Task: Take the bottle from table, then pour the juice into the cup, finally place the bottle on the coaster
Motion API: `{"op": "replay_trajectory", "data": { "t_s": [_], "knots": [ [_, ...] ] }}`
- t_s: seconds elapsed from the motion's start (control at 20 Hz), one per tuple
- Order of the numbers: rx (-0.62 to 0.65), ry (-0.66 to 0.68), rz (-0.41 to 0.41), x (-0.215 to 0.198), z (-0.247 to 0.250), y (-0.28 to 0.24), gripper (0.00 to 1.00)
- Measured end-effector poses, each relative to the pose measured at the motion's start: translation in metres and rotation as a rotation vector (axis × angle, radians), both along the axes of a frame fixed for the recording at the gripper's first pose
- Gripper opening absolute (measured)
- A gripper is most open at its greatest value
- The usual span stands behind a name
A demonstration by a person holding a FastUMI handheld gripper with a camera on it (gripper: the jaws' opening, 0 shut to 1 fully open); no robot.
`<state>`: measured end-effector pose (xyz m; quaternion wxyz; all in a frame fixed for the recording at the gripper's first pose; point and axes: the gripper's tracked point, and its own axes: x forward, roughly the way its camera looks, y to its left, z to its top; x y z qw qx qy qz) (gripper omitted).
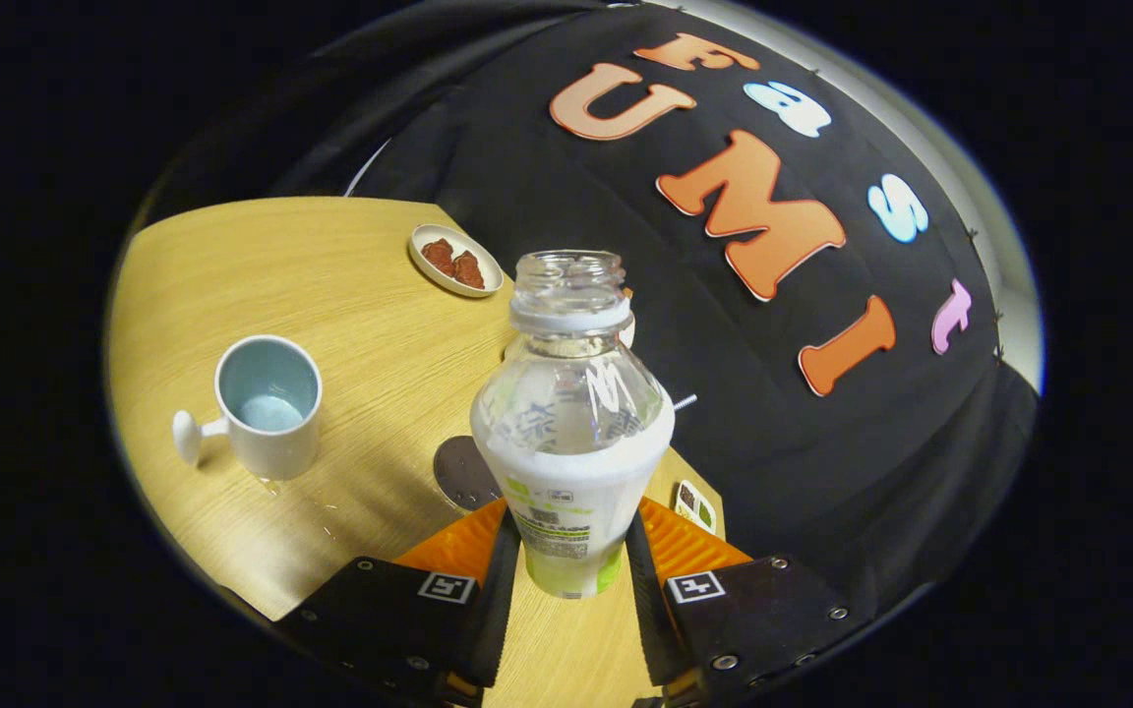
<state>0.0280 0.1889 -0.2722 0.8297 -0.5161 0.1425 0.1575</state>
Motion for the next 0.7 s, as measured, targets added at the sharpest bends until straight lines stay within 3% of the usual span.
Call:
{"op": "replay_trajectory", "data": {
  "t_s": [0.45, 0.7],
  "knots": [
    [-0.328, -0.132, 0.154, 0.003, -0.007, 0.019, 0.56],
    [-0.403, -0.139, 0.209, 0.004, -0.016, 0.025, 0.56]
  ]
}}
